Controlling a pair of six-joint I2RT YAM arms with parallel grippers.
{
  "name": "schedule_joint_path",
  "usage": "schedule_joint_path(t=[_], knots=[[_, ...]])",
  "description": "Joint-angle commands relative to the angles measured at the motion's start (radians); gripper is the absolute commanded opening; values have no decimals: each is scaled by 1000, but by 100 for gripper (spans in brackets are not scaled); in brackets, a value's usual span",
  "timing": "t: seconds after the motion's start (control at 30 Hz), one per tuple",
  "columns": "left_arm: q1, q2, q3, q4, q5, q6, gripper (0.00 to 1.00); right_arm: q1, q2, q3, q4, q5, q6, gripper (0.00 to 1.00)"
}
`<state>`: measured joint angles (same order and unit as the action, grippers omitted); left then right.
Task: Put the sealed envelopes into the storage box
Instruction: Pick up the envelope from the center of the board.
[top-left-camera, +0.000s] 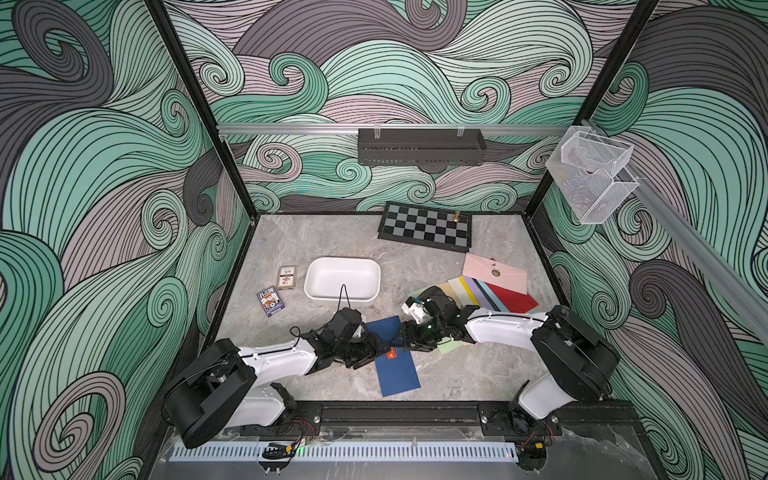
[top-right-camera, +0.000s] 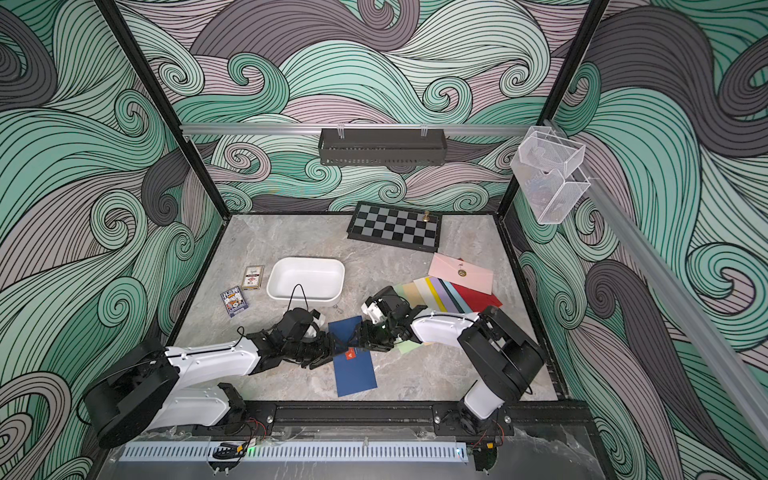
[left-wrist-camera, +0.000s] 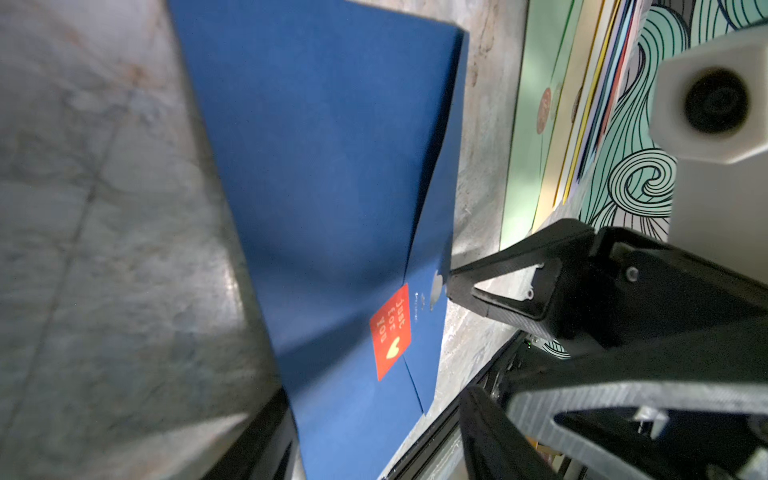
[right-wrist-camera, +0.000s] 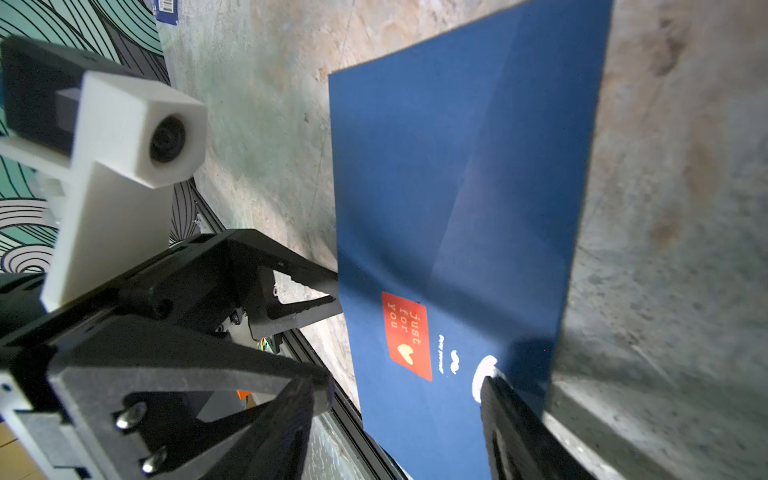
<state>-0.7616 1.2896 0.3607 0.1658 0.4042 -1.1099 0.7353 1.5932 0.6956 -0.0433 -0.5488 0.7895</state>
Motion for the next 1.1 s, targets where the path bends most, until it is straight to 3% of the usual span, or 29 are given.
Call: schedule_joint_path(t=[0.0, 0.37, 0.57, 0.7, 1.07], knots=[[-7, -17, -24, 25, 0, 7, 66, -5, -11, -24, 32, -9, 7, 68], [-7, -5, -12, 119, 16, 53, 67, -22, -38, -41, 20, 11, -23, 67], [-7, 67, -8, 159, 33, 51, 67, -55, -144, -67, -63, 72, -48, 67], [-7, 86, -2, 174, 41, 54, 67, -79, -123, -95, -116, 141, -66, 66], [-7, 81, 1, 213, 63, 62, 63, -77, 25, -118, 98, -24, 5, 64]])
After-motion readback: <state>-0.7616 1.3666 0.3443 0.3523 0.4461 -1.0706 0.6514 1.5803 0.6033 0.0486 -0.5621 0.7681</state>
